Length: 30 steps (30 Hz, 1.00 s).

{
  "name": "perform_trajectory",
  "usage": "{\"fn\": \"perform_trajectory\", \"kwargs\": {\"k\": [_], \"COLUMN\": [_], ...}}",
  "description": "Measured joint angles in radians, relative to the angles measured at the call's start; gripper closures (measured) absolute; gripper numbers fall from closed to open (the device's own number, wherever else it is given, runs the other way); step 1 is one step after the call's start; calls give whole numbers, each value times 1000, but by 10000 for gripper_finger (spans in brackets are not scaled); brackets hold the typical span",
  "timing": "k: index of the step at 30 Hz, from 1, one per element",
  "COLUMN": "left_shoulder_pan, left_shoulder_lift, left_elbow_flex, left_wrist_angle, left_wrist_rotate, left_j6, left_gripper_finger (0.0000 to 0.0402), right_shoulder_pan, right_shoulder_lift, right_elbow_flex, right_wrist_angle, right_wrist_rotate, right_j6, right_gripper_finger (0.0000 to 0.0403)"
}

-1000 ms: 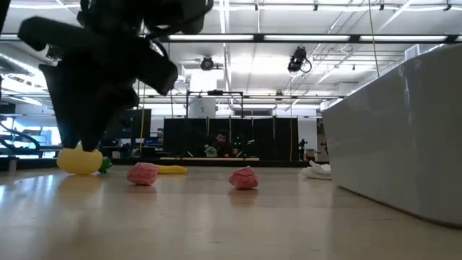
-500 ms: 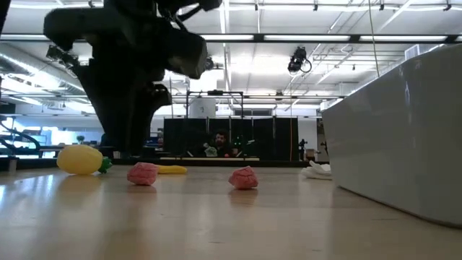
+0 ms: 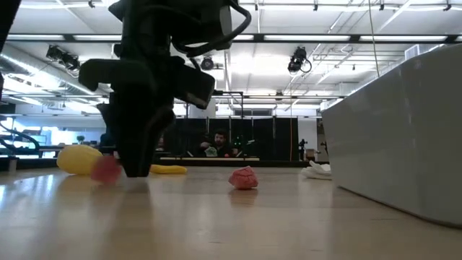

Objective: Pick and placing Produce into tupperware
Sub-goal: Put the left pink peach into the gray bin

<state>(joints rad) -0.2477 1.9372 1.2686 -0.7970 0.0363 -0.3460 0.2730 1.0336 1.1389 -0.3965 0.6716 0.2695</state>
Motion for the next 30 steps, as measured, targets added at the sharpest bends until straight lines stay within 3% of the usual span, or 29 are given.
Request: {"fn": "perform_trajectory", "kwargs": {"k": [6,13,23,30], "left_shoulder_pan": [-3,0,-11,-51], "left_shoulder_lift": [7,-1,-6,-8], "left_elbow_flex": [1,1,36,61], "left_wrist_angle": [9,-128,-221,-282], "left_wrist_rotate": [4,12,240,282], "left_j6": [2,-8,-7,26], "left_gripper_finger": [225,222,243,250], "right_shoulder_pan": [0,0,0,0], "right_shoulder_lift": [0,0,0,0], "right_elbow_flex": [0,0,0,0], "right_wrist_angle": [0,0,0,1], "right_wrist_rotate": [0,0,0,0], "right_j6": [0,0,0,0], "right_gripper_finger": [220,220,220,220]}}
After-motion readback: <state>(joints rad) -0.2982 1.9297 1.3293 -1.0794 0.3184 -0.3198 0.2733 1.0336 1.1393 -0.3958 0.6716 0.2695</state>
